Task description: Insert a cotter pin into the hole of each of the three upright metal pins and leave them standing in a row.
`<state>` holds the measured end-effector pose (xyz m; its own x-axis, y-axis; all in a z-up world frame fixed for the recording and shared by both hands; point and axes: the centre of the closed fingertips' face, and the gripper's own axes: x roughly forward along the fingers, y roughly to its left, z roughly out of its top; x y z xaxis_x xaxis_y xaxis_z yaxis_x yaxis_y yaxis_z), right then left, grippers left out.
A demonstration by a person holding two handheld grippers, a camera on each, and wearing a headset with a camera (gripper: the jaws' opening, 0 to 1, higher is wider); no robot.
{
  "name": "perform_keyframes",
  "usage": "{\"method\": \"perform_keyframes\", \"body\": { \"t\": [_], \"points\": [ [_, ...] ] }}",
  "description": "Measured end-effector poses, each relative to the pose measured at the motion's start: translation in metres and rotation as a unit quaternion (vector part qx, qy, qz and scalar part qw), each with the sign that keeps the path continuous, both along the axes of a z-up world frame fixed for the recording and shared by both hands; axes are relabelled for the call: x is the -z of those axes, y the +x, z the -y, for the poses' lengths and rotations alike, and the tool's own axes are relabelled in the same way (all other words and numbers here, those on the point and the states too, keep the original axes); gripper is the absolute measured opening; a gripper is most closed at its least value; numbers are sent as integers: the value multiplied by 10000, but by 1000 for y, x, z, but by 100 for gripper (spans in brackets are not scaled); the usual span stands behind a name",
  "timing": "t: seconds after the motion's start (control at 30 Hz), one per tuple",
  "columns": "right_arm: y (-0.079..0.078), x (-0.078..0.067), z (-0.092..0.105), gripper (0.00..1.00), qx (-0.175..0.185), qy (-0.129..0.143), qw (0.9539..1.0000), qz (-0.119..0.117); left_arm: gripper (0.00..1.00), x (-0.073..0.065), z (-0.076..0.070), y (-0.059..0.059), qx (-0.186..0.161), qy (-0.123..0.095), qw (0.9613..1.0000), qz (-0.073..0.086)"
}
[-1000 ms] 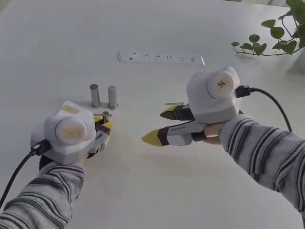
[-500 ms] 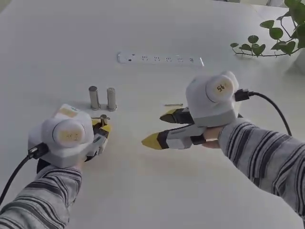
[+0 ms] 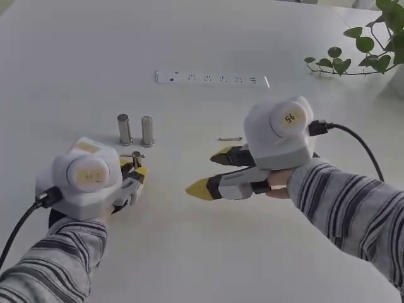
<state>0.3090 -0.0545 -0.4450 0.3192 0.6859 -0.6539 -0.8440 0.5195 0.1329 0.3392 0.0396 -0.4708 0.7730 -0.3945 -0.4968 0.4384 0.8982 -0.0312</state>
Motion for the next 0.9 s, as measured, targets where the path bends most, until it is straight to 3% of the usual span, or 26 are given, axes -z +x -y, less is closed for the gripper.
{"method": "perform_keyframes", "body": {
  "t": [0.17,0.37,0.57,0.9],
  "points": [
    [8,-4,-2,48,68,68,9999,101,19,3,-6,-6,-96,39,9999,-124],
    [20,-8,-5,46,170,141,9996,179,34,-1,-9,-14,-4,124,9999,-69],
    [36,-17,-17,44,243,371,9986,273,46,-13,-7,-19,95,-154,9998,36],
    [68,-27,-37,38,303,601,9965,492,66,-33,-7,-27,251,-344,9989,210]
  ]
}}
